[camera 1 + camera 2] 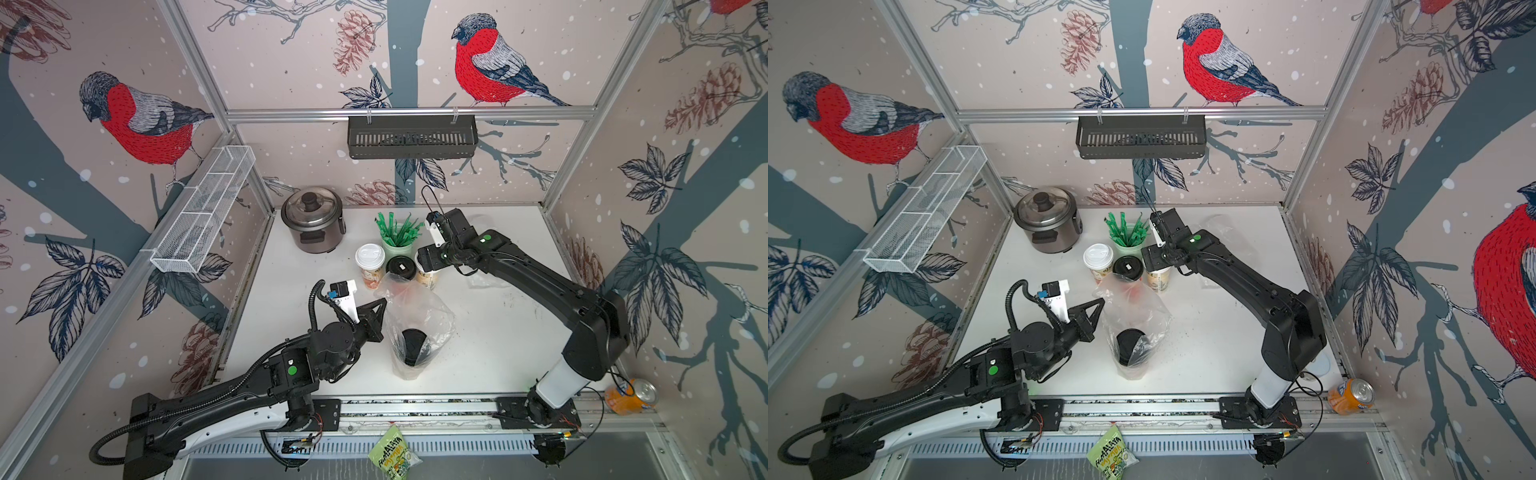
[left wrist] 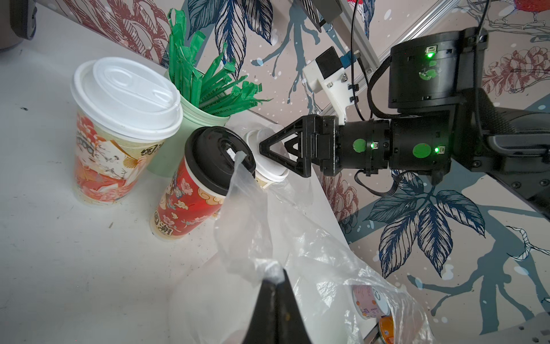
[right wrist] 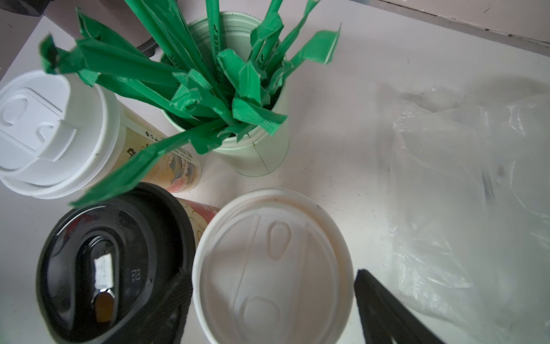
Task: Pack milk tea into plastic carrier bags
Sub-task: Pick up the milk tea cup at the center of the board.
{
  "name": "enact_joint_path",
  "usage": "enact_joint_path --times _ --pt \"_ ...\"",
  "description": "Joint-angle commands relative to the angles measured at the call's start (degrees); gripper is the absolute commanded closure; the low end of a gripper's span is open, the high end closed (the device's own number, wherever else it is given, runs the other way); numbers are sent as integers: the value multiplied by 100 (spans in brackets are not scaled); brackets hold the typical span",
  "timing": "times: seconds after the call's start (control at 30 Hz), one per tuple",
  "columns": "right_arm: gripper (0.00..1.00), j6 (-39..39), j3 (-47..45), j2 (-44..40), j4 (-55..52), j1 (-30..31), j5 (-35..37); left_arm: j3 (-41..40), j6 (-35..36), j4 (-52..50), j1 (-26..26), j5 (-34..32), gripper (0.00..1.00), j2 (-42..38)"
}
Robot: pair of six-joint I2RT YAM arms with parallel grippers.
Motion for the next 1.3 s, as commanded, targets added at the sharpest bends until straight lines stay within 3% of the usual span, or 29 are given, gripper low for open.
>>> enact_joint_path --times 0.0,0.63,0.97,1.27 --pt "14 -98 124 85 -156 64 165 -27 7 -4 17 -166 100 -10" --pt "34 -82 222 178 -315 189 457 -56 -74 5 16 -119 100 -36" --pt "37 6 292 -661 -411 145 484 -80 -52 -5 18 -121 100 -32" --pt "37 179 354 -2075 -415 222 481 -97 -53 -30 14 -116 100 -20"
